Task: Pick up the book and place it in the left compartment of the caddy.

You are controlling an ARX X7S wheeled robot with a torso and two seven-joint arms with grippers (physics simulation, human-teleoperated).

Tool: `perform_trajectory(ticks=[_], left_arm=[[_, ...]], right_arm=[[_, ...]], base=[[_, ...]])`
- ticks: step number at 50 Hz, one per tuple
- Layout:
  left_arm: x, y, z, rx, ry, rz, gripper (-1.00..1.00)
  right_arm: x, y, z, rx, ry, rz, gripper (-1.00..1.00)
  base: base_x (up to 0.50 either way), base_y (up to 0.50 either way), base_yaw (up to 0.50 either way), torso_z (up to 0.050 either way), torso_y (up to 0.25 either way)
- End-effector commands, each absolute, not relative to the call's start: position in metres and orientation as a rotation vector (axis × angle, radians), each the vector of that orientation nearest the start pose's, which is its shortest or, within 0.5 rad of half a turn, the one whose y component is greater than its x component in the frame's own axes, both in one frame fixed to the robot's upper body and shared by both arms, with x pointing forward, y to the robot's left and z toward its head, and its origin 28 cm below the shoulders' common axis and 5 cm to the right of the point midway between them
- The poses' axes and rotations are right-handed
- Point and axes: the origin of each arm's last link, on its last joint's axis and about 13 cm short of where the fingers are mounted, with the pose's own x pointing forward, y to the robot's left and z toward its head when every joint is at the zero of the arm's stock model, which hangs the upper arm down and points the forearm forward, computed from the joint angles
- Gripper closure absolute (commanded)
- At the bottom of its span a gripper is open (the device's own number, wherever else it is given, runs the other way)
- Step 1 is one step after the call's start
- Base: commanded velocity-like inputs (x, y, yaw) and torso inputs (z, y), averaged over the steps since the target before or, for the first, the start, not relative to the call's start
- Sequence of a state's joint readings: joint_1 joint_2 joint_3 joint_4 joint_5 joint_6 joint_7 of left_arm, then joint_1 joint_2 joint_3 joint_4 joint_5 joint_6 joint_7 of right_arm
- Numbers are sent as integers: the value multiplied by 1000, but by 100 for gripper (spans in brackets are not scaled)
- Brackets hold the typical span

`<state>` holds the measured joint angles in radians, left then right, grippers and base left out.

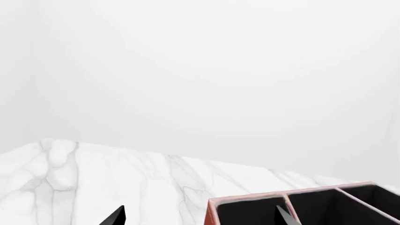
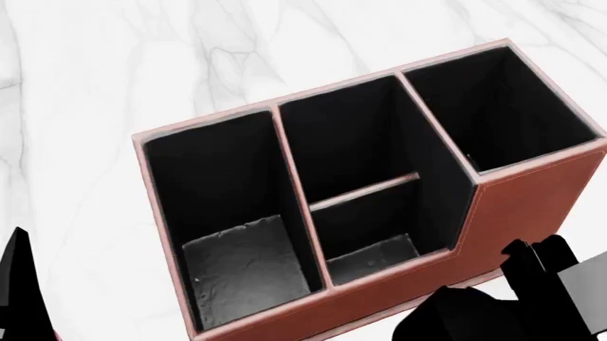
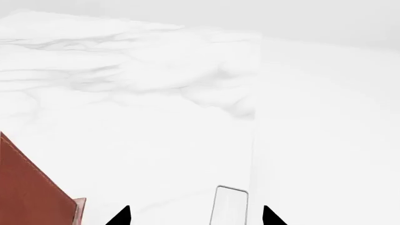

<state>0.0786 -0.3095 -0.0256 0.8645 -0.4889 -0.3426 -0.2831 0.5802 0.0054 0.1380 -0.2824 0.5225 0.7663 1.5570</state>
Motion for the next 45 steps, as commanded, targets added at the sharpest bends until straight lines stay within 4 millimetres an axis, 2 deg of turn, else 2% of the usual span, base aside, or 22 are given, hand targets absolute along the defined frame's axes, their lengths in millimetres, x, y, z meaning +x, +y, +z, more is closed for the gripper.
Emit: perform_trajectory(ticks=[1, 18, 45], left_arm=[[161, 225, 155, -166, -370, -44, -100], [161, 225, 155, -166, -369, -45, -100], [161, 226, 155, -169, -370, -44, -100]], right_arm=[[301, -91, 171, 454, 278, -1264, -100], [304, -98, 158, 491, 357, -1289, -100], [303, -95, 136, 589, 410, -1294, -100]], base=[[0, 0, 0, 0, 0], [0, 0, 0, 0, 0], [0, 0, 0, 0, 0]])
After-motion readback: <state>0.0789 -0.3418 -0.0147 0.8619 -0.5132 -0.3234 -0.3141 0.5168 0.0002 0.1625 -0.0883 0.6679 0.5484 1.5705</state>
